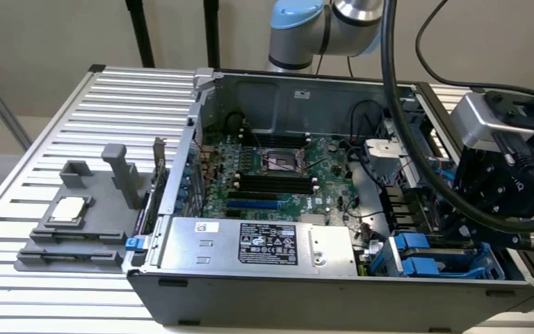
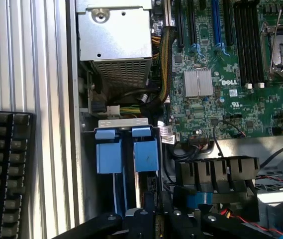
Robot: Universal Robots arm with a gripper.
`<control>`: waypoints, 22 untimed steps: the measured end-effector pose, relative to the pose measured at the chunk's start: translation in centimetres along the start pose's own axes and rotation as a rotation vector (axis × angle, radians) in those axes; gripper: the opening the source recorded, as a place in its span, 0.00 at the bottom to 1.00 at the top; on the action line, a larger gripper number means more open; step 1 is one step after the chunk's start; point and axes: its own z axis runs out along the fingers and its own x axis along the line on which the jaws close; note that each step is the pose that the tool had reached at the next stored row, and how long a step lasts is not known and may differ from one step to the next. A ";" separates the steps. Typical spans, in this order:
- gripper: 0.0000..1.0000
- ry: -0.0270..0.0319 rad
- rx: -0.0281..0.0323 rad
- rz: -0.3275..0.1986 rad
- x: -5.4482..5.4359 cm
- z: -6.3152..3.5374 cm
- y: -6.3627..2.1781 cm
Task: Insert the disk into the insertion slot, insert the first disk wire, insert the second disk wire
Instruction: 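Insert the first disk wire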
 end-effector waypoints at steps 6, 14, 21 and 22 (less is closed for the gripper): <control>0.16 0.0063 -0.0012 0.000 -0.3 0.14 -0.35; 0.16 0.0119 -0.0056 0.001 -0.3 0.18 -0.40; 0.16 0.0163 -0.0085 0.001 -0.3 0.28 -0.42; 0.16 0.0168 -0.0093 0.001 -0.3 0.31 -0.44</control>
